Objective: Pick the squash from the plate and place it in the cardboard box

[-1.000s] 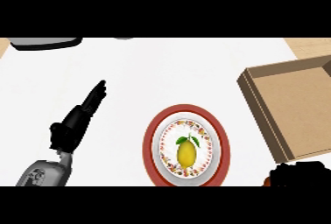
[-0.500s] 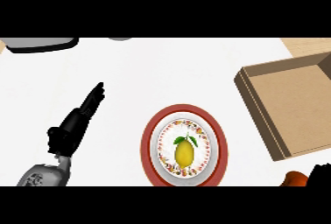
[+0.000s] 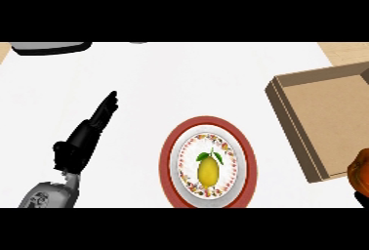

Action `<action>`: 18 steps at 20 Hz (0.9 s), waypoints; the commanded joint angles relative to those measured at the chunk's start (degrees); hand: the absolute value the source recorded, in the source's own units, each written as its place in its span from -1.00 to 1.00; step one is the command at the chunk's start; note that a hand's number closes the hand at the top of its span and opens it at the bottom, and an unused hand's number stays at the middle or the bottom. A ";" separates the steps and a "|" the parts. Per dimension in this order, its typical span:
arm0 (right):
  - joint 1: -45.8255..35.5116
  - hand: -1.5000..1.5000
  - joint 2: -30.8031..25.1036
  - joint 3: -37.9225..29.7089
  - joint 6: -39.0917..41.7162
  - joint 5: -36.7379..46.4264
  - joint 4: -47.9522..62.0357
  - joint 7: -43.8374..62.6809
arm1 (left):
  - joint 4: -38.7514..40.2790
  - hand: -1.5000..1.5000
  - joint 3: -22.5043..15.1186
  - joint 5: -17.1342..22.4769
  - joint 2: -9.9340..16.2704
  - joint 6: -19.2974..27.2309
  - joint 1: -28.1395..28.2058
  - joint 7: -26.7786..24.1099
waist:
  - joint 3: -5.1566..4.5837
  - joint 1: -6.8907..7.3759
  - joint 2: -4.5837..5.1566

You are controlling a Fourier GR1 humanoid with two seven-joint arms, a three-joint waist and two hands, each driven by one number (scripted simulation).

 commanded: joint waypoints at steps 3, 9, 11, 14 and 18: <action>0.09 1.00 1.48 -14.31 11.31 -15.90 9.73 -9.23 | -0.74 0.00 0.56 1.03 0.70 -1.95 -0.48 0.27 | -0.01 2.08 0.34; -1.04 1.00 2.31 -28.66 28.56 -24.77 23.19 -15.63 | -2.24 0.00 -1.85 -0.44 -1.07 -2.44 -0.96 1.40 | -0.10 3.90 0.69; -2.10 1.00 2.76 -31.19 31.12 -23.33 24.70 -13.23 | -2.61 0.00 -1.95 -0.95 -1.84 -2.32 -1.88 3.06 | -0.11 4.77 0.86; -5.03 1.00 4.68 -27.76 30.95 -17.80 30.74 -15.35 | 1.24 0.00 -1.40 -1.10 -4.36 -2.60 -6.00 3.08 | -0.09 5.67 1.20; -12.29 1.00 4.77 -18.65 28.89 -11.32 36.31 -18.25 | 1.98 0.00 -1.63 -2.11 -4.43 -4.19 -6.06 1.84 | -0.06 7.04 1.47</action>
